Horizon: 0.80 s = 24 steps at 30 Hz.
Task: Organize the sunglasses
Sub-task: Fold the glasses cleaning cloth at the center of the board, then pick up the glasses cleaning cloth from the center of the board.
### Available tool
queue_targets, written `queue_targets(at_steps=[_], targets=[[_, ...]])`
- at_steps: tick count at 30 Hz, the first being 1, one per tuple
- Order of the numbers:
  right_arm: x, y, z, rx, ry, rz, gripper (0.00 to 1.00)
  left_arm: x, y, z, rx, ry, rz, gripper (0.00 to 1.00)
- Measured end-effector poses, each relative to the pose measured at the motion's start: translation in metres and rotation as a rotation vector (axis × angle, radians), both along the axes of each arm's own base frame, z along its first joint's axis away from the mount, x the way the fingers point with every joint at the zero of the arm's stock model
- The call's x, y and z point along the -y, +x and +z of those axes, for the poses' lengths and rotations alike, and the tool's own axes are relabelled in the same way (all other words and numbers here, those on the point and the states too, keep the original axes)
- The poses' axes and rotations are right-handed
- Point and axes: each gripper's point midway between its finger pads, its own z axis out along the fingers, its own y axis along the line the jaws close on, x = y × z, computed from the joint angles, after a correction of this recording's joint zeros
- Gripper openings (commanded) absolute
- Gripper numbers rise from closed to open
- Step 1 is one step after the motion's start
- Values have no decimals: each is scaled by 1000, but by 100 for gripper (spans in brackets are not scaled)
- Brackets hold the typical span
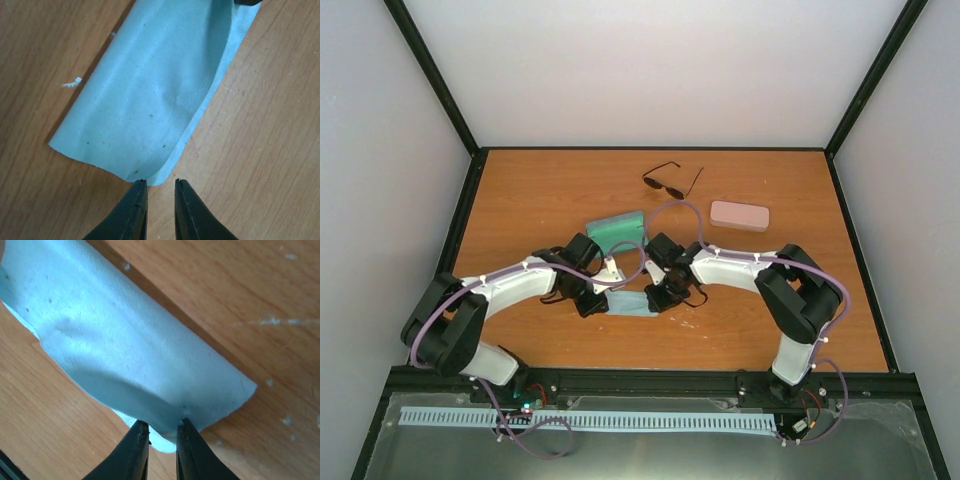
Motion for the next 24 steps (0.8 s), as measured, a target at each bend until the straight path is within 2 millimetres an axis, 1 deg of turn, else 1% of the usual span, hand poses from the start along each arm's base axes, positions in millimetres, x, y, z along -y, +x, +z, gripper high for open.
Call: queue_targets(at_steps=[2, 3, 5, 7, 9, 11, 14, 16, 19, 21, 24], targets=[[3, -3, 1, -2, 0, -1, 21, -1, -2, 0, -2, 2, -1, 16], [4, -4, 2, -2, -1, 0, 25, -1, -2, 0, -2, 2, -2, 16], [6, -5, 7, 4, 4, -4, 41, -2, -2, 0, 2, 2, -2, 17], [6, -4, 17, 23, 20, -13, 47, -2, -1, 2, 11, 1, -1, 18], [4, 0, 32, 61, 49, -21, 48, -1, 1, 5, 24, -6, 2, 18], [4, 6, 49, 109, 78, -40, 46, 1, 3, 9, 38, -15, 7, 18], [6, 19, 58, 157, 71, -72, 45, 5, 11, 15, 64, -31, 22, 17], [8, 29, 53, 168, 34, -91, 45, 8, 18, 20, 83, -43, 33, 17], [12, 38, 32, 155, -44, -106, 44, 10, 32, 30, 115, -67, 60, 17], [17, 38, 16, 133, -96, -104, 44, 10, 39, 33, 122, -78, 77, 17], [21, 37, 7, 116, -131, -99, 44, 2, 48, 34, 122, -84, 115, 17]])
